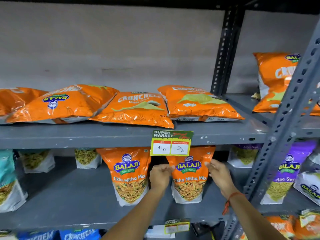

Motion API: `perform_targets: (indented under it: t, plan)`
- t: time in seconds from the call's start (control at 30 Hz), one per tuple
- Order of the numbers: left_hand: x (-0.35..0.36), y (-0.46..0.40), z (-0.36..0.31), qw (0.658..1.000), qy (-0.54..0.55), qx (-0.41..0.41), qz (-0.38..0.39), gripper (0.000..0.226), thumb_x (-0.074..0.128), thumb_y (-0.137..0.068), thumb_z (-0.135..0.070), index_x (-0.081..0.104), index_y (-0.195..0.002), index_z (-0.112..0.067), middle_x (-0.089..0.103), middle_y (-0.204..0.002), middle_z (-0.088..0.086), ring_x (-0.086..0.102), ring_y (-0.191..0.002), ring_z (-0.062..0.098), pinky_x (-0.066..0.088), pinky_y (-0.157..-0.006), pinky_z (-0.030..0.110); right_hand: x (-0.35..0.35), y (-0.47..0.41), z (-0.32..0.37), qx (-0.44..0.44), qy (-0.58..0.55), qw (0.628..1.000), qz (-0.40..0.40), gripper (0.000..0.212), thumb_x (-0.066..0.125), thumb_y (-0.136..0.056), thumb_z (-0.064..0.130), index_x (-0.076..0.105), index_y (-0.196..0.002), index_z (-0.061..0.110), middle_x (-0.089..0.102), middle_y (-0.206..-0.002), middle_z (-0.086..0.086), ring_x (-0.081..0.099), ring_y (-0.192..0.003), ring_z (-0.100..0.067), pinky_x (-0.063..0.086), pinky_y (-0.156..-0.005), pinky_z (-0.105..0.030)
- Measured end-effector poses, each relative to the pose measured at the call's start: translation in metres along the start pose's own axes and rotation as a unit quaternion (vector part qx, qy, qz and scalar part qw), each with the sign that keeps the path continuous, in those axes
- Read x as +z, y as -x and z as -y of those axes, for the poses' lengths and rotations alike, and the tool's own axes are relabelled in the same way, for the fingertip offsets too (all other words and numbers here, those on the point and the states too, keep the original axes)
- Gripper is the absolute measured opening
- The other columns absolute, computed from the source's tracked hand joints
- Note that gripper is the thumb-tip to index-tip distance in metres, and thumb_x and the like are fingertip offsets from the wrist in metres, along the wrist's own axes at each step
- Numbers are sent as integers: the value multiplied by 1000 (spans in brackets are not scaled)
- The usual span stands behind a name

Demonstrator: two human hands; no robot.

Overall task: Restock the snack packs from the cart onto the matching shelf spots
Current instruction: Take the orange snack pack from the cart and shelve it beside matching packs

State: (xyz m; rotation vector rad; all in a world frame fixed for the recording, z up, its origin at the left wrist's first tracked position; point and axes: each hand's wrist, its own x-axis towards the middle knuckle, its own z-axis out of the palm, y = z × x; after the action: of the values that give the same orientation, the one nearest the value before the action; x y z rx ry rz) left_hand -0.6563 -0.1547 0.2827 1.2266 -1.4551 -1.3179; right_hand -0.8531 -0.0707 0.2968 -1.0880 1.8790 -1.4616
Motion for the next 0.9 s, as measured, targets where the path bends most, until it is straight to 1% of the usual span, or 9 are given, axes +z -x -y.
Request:
perform_targets:
  t: [0.13,0.2,0.3,0.43,0.57,0.63,0.73,0.87,0.9]
  plan:
    - [4,1,2,1000,11,4,6,19,70,-84,-27,78,-85,-10,79,-90,11,73,-87,27,58,-86,47,0,-2,-8,21,-12,1000,-9,14,52,-94,29,65,-97,27,75,-99,5,70,-82,1,46,-65,-18]
    - [3,3,1,1000,9,13,10,18,69,-86,-26,78,-90,-11,79,-92,11,73,-87,28,58,-86,47,4,0,-7,16,-11,999,-42,11,54,-93,25,60,-103,26,70,-110,-1,66,-94,-7,48,-71,-21]
    - [-6,8,1,999,29,18,12,20,66,-87,-19,75,-105,-13,77,-99,12,71,-96,33,55,-88,49,18,11,5,-29,53,985,-159,53,64,-86,23,39,-132,18,49,-135,-11,47,-123,-23,43,-101,-46]
    - [-39,21,-6,997,67,26,-33,23,69,-86,-19,72,-108,-15,76,-104,9,71,-96,26,57,-89,46,52,31,32,-101,44,970,-217,54,66,-83,19,40,-130,13,49,-131,-16,44,-122,-31,37,-104,-48]
    - [-107,38,-21,988,96,62,-103,21,68,-84,-14,74,-104,-12,76,-98,9,70,-87,22,55,-88,45,112,57,69,-123,-46,978,-162,36,65,-85,19,50,-117,17,59,-123,-10,54,-108,-19,39,-90,-31]
    - [-153,51,-27,982,93,80,-143,20,69,-83,-13,75,-102,-15,75,-88,6,66,-80,18,55,-85,44,151,75,85,-112,-85,984,-106,28,65,-86,15,53,-111,17,63,-116,-14,57,-99,-21,43,-84,-33]
    - [-234,79,-30,972,97,100,-190,17,69,-84,-13,74,-97,-22,74,-88,6,63,-80,16,54,-82,43,221,112,100,-112,-86,990,-4,35,64,-85,8,54,-119,12,61,-112,-11,59,-99,-27,49,-87,-37]
    - [-353,128,-13,950,90,95,-284,15,71,-83,-12,73,-97,-18,75,-97,19,63,-84,18,51,-80,41,320,180,126,-111,-117,978,130,34,63,-86,7,53,-118,12,62,-106,-14,59,-89,-21,44,-71,-2]
    - [-384,143,-6,942,94,85,-310,18,71,-82,-12,73,-100,-14,74,-101,23,63,-86,18,51,-82,42,344,198,134,-112,-121,973,163,34,62,-87,7,53,-119,11,62,-104,-12,58,-86,-16,43,-70,0]
